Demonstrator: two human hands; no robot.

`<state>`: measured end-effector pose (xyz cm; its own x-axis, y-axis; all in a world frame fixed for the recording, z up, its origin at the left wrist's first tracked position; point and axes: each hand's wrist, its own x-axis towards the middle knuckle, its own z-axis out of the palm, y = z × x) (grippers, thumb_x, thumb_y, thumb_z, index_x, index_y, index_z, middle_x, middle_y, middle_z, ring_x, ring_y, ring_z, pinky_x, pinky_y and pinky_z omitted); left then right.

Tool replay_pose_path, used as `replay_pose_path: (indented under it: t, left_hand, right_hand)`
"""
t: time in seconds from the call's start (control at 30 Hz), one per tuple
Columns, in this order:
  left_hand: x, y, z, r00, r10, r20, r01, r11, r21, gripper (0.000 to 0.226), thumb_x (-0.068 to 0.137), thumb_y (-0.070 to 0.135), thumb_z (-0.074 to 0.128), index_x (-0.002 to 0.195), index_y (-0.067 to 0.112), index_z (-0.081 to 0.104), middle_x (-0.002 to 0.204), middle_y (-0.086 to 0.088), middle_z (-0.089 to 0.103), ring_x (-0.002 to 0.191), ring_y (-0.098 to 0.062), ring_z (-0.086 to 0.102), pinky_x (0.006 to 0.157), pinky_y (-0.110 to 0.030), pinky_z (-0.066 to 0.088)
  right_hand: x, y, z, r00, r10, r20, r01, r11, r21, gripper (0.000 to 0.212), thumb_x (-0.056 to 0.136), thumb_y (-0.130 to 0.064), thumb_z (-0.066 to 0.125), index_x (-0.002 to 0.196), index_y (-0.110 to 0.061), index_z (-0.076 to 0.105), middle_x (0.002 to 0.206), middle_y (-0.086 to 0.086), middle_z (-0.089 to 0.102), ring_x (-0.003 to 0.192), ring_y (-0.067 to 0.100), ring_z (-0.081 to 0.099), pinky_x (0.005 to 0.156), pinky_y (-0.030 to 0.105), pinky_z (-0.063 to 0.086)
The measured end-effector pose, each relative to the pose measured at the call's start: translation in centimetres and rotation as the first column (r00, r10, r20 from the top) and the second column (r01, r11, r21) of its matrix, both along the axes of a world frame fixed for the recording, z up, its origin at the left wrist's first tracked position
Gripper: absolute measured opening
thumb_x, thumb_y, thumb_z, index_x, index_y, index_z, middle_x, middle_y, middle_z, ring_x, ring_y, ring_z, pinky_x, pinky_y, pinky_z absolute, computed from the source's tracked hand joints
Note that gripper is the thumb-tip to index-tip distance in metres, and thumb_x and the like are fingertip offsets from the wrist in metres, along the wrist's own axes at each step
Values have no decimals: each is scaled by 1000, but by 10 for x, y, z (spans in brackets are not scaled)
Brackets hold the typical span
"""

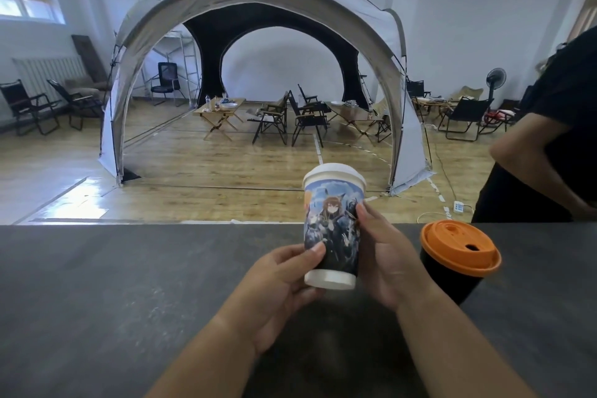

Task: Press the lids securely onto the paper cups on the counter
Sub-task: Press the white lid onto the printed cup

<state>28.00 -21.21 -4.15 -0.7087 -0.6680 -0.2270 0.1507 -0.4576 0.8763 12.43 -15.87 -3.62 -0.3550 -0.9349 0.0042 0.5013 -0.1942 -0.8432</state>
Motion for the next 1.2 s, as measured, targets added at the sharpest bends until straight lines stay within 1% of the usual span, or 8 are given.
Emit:
replay_pose_path:
  t: [0.17,0.37,0.47,0.6,0.67,0.87,1.1,1.2]
  left_hand:
    - [1,6,1,953,148,263,-54,941,-334,79,50,52,80,120,26,53,111,0,68,99,-17,68,84,-36,58]
    - [-1,-1,-1,999,-37,29,38,998,-47,49,73,33,68,113,5,63,99,-13,74,84,-21,71,75,-33,58]
    - [-1,-1,-4,998,60,26,-58,995,-80,54,67,28,74,114,4,61,97,-11,75,81,-19,73,64,-28,57]
    - [-1,-1,-6,978,169,121,-139,965,-222,92,40,51,91,119,19,56,106,-7,72,95,-25,72,86,-46,57]
    - [0,0,-4,987,126,98,-107,978,-181,83,50,51,87,120,19,55,109,-9,72,98,-28,71,90,-48,55]
    - [-2,-1,-3,992,126,-29,-128,989,-71,54,62,17,74,113,9,57,102,-18,73,83,-32,72,74,-42,60]
    - [-1,-3,-5,969,222,108,-183,940,-289,70,50,34,85,114,23,59,103,-4,74,96,-20,72,88,-46,57]
    - [0,-3,-4,982,179,69,-160,962,-221,78,47,44,89,115,20,60,107,-8,72,101,-28,70,92,-51,54]
  right_hand:
    - [4,-3,-1,981,-120,-154,124,992,17,76,71,-25,76,140,-23,44,123,15,67,108,32,69,94,54,54]
    - [1,-1,0,998,31,59,-30,999,-25,50,87,-26,57,133,-7,56,123,21,67,105,35,68,90,48,56]
    - [-1,-2,-3,999,39,-1,-39,999,-21,54,88,-31,60,137,-9,53,131,22,62,116,39,63,102,54,48]
    - [-2,-6,-5,986,-110,-126,118,992,53,89,71,-30,85,146,-21,38,126,12,67,111,31,68,101,55,50]
    - [-2,-6,-5,986,-137,-98,143,988,59,94,63,-28,86,144,-22,39,123,13,68,108,32,69,98,55,52]
    - [-3,-6,-2,997,-36,73,35,999,16,64,81,-24,69,139,-7,49,128,20,65,118,38,63,99,54,51]
    - [3,-4,-4,973,-134,-190,146,988,50,77,66,-34,75,136,-18,47,115,8,72,106,29,70,95,50,55]
    - [1,-5,-5,983,-135,-123,141,989,44,78,67,-27,76,138,-18,45,117,11,72,107,33,70,97,56,52]
